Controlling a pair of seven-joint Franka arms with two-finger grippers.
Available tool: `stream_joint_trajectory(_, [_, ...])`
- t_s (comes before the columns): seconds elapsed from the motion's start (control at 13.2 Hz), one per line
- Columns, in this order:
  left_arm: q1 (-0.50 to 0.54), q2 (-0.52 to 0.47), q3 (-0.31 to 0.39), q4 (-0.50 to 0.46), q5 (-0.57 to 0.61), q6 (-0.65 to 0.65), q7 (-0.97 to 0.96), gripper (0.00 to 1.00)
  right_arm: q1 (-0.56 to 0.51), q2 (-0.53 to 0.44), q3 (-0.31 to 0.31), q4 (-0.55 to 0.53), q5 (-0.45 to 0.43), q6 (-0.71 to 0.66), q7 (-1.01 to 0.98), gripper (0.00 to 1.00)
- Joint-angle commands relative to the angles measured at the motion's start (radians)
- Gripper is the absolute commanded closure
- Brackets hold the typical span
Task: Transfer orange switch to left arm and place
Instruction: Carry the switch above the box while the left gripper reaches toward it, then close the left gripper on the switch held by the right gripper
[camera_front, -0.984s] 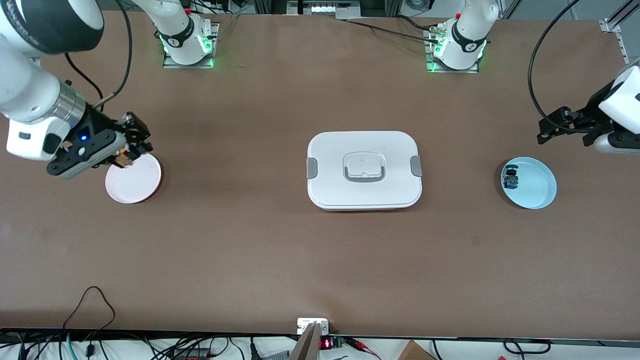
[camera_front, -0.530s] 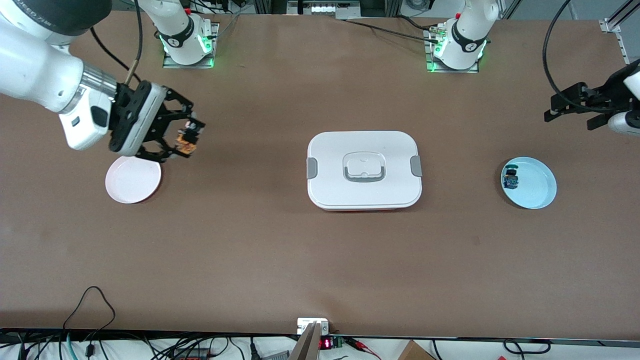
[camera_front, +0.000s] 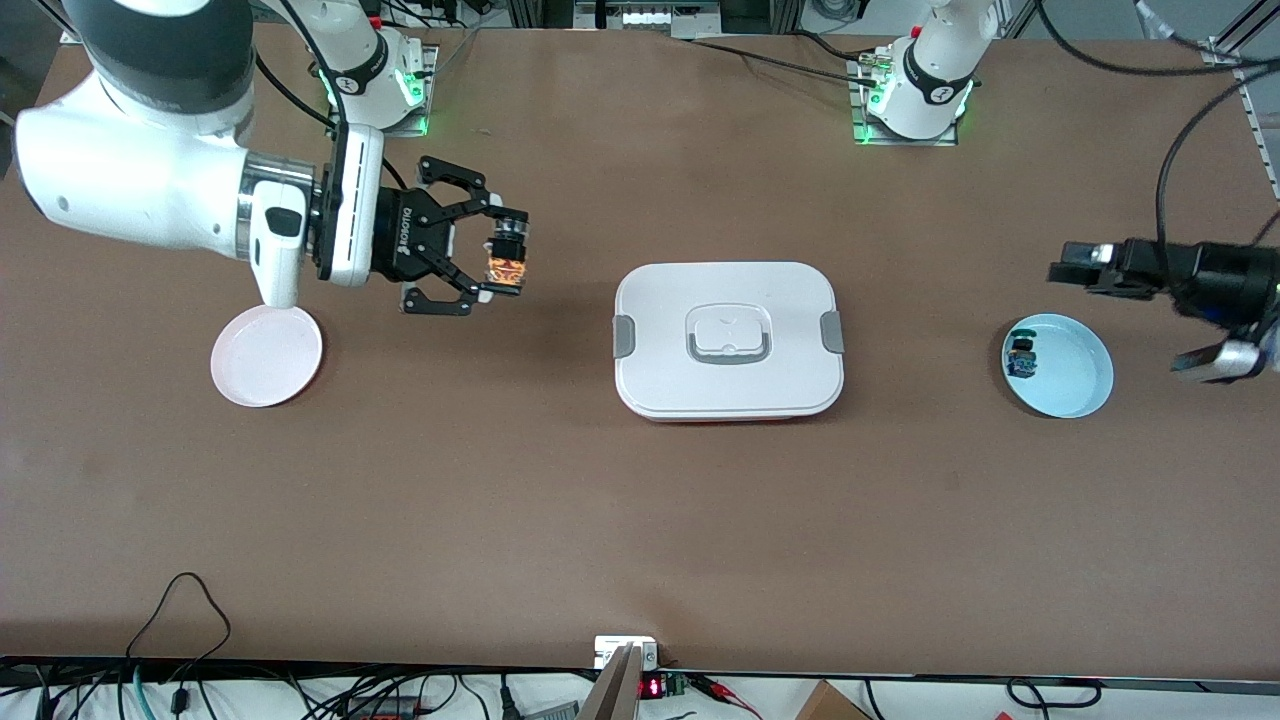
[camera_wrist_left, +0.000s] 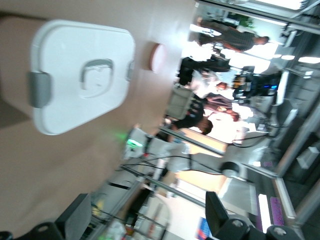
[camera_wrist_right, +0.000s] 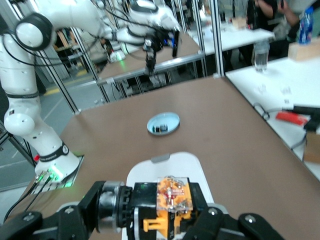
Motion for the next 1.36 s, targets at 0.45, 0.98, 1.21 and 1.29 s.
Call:
stream_joint_trajectory(0.45, [-0.079,-0.108,-0.414,-0.150,-0.148,0.548,-0.159,0.00,0.162,0.096,0.001,-0.014,0.509,0.165,-0.352,1.00])
stream_joint_trajectory(0.98, [-0.079,-0.117,-0.630,-0.148,-0.158,0.849,-0.334,0.00,0.276,0.122,0.003,-0.009,0.659,0.330,-0.363,1.00])
stream_joint_trajectory(1.21, [-0.079,-0.119,-0.631,-0.150,-0.158,0.849,-0.338,0.04,0.278,0.121,0.003,-0.009,0.655,0.340,-0.363,1.00])
stream_joint_trajectory(1.29, [-0.081,-0.117,-0.631,-0.151,-0.158,0.851,-0.338,0.07,0.278,0.118,0.001,-0.009,0.656,0.340,-0.363,1.00])
